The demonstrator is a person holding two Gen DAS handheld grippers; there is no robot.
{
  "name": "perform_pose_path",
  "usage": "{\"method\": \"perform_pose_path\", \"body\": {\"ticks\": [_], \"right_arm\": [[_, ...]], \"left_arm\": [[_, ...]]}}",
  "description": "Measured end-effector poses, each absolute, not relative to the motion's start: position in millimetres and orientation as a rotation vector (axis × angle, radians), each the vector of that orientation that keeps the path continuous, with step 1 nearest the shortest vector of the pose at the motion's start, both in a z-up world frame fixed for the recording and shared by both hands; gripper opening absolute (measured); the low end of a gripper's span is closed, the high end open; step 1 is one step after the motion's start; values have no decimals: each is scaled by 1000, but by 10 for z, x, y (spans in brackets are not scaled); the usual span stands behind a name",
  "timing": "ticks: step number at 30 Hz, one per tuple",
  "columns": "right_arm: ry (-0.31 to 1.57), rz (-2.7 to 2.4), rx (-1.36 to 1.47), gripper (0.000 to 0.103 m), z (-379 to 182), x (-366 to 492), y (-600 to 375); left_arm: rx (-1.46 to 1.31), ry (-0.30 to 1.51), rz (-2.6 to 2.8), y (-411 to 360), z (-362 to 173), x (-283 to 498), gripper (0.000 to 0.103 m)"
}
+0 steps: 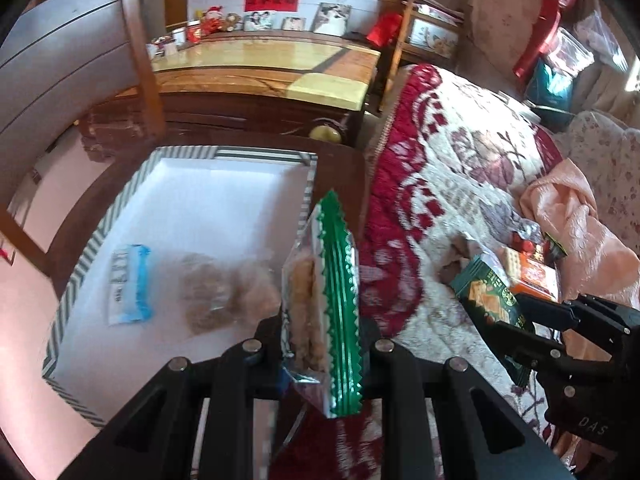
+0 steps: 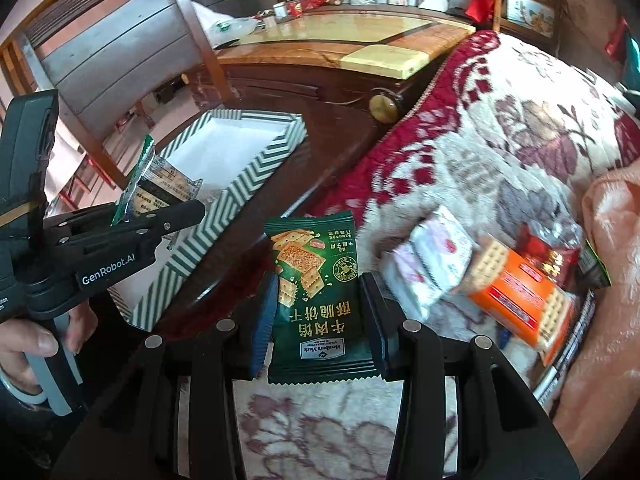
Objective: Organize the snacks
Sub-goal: 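Carry both packs into the white box and release them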
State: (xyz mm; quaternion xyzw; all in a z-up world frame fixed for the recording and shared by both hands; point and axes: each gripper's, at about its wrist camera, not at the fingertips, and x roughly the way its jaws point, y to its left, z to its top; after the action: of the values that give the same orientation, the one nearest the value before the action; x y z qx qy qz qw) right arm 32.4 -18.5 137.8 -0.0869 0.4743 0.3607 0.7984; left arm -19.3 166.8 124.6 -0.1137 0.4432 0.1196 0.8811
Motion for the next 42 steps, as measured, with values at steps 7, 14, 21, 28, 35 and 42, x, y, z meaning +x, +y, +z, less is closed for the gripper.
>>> {"method": "perform_pose_path", "body": {"ticks": [7, 14, 21, 28, 35, 42], "right_arm": [[1021, 835, -235, 40, 1397, 265, 211], [1026, 894, -275, 40, 1418, 264, 608], [1024, 948, -315, 40, 1428, 265, 1043], [1044, 981, -342, 40, 1345, 337, 1477], [1084, 1005, -322, 40, 1243, 482, 1828], [1141, 994, -324, 40, 1067, 626, 2121]], "left_arm": [[-283, 917, 319, 2022, 1225, -335, 23], [-336, 925, 388, 2349, 1141, -464, 23], [-390, 939, 443, 2576, 1028, -541, 23], [-406, 956, 475, 2660, 948, -532, 23], [-432, 972, 504, 2758, 882, -527, 23], [-426, 988, 521, 2782, 834, -496, 23]]}}
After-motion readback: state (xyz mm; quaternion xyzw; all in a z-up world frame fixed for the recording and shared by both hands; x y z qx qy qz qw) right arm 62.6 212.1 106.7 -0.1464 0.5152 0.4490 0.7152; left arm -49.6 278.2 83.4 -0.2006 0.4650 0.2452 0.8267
